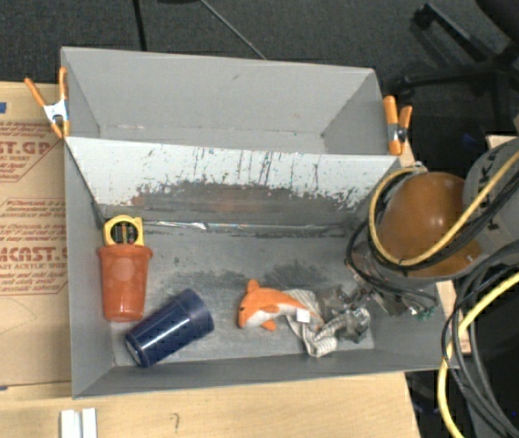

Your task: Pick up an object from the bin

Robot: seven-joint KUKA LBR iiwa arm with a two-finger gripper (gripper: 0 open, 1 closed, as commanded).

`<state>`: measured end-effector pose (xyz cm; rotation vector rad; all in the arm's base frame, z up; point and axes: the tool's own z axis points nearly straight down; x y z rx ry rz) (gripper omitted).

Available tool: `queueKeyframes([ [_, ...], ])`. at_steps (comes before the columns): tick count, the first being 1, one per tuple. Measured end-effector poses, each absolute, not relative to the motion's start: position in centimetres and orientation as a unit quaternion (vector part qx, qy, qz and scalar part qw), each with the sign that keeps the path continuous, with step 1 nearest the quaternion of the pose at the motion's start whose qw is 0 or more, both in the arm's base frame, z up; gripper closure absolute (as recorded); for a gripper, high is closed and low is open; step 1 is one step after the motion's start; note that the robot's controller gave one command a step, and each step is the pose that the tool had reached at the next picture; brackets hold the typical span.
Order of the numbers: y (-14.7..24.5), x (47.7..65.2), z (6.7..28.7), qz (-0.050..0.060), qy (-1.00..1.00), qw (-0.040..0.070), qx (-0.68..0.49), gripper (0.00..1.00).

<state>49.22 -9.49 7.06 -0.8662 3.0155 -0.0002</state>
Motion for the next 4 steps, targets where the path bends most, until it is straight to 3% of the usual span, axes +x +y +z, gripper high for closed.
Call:
queueKeyframes([
  [2, -9.4, 49.1, 7.5, 0.001, 0.961, -0.001, -0.276, 1.0],
  [4, -9.4, 49.0, 11.9, 0.002, 0.961, -0.002, -0.276, 1.0],
])
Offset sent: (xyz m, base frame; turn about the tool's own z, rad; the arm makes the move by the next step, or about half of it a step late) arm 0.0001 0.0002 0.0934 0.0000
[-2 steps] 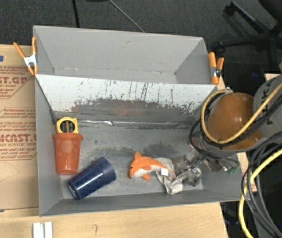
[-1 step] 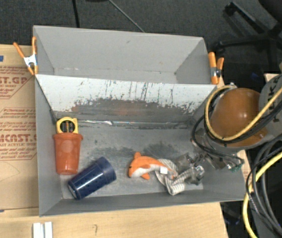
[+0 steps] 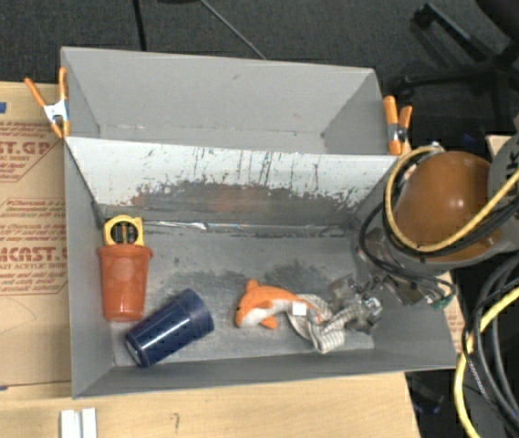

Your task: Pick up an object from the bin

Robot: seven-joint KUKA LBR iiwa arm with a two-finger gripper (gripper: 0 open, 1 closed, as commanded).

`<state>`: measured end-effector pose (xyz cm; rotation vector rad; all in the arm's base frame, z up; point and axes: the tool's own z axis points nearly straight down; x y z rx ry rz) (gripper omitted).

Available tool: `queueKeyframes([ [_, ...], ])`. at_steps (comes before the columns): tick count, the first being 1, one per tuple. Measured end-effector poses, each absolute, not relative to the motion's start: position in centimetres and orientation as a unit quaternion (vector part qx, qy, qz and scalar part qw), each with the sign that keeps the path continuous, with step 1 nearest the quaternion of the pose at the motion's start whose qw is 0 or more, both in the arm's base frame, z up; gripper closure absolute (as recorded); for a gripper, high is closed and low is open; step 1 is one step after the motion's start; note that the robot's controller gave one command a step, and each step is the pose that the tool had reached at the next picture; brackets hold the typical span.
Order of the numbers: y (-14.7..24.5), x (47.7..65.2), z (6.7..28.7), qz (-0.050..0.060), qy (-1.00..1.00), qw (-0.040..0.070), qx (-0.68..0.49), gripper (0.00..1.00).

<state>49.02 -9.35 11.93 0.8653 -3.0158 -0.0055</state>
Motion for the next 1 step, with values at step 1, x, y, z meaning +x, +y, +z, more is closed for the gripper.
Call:
queueKeyframes([
  [1, -9.36, 49.13, 13.81, -0.001, -0.961, 0.0, 0.276, 1.0],
])
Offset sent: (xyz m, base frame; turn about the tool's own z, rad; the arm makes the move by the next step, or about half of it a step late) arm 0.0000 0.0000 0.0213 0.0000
